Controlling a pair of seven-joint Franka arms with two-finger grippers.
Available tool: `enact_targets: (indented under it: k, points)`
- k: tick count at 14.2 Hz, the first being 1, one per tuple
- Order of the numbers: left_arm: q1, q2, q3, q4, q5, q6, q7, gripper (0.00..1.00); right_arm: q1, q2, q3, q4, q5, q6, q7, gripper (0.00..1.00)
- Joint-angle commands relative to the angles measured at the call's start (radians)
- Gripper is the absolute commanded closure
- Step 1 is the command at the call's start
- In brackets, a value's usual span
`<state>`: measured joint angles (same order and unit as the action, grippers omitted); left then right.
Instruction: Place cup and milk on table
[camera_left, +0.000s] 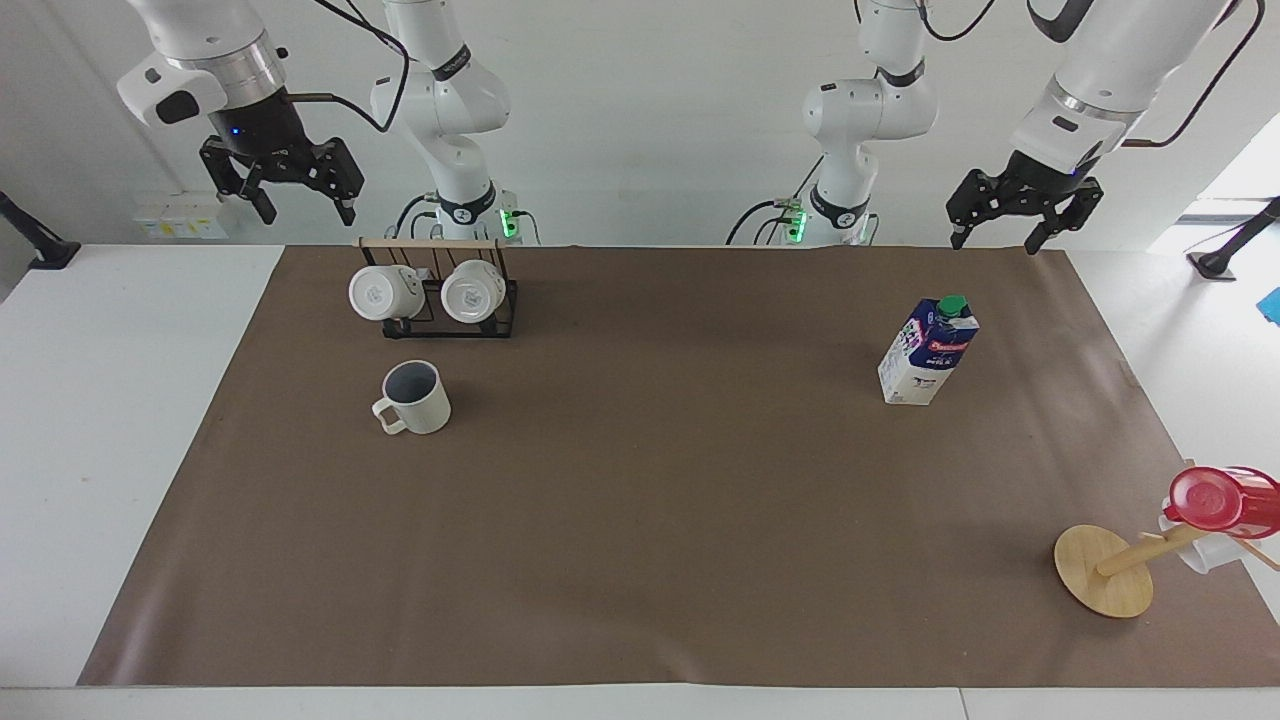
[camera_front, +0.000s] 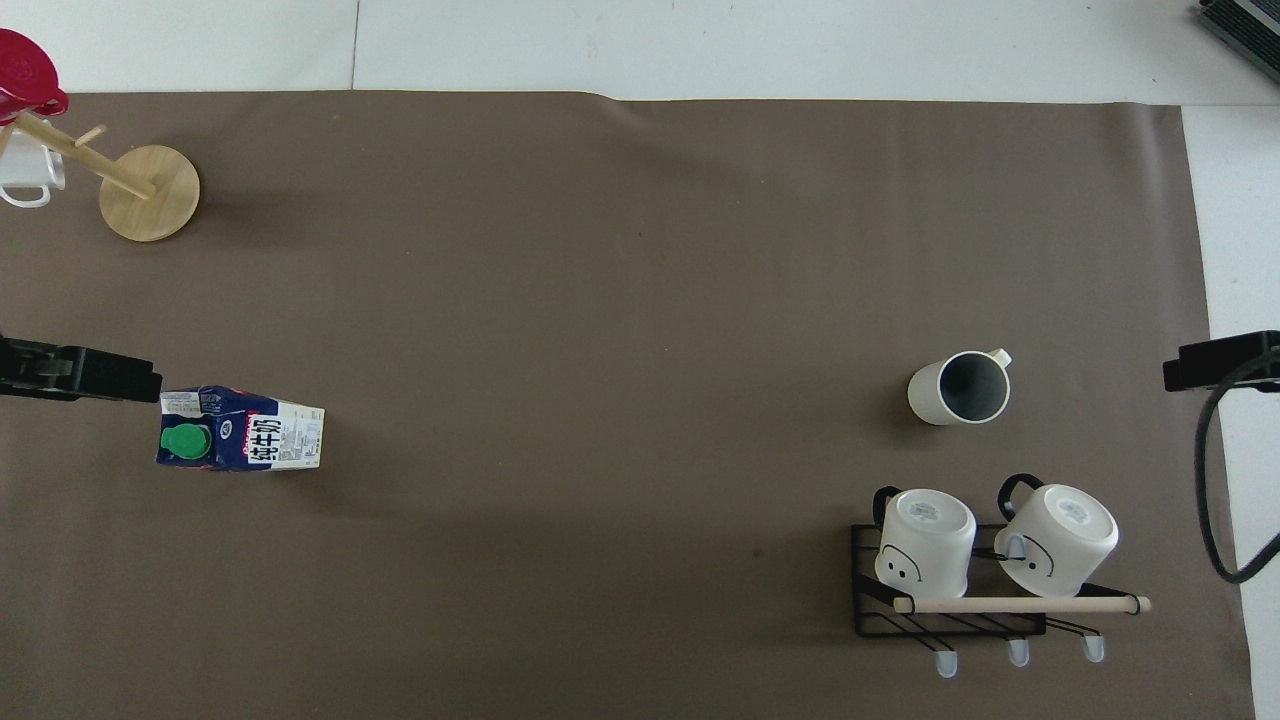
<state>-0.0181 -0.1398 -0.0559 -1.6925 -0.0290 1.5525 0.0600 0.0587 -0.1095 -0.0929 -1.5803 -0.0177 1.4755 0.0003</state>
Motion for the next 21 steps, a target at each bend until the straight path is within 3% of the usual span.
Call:
enact_targets:
  k: [1,21]
  points:
    - [-0.003,0.002,0.005,0.022,-0.003,-0.025,-0.005,0.00,-0.007,-0.029,0.004,-0.046,0.007,0.026,0.020,0.00]
    - [-0.003,0.002,0.005,0.022,-0.003,-0.025,-0.005,0.00,-0.011,-0.024,0.005,-0.073,0.005,0.035,0.043,0.00]
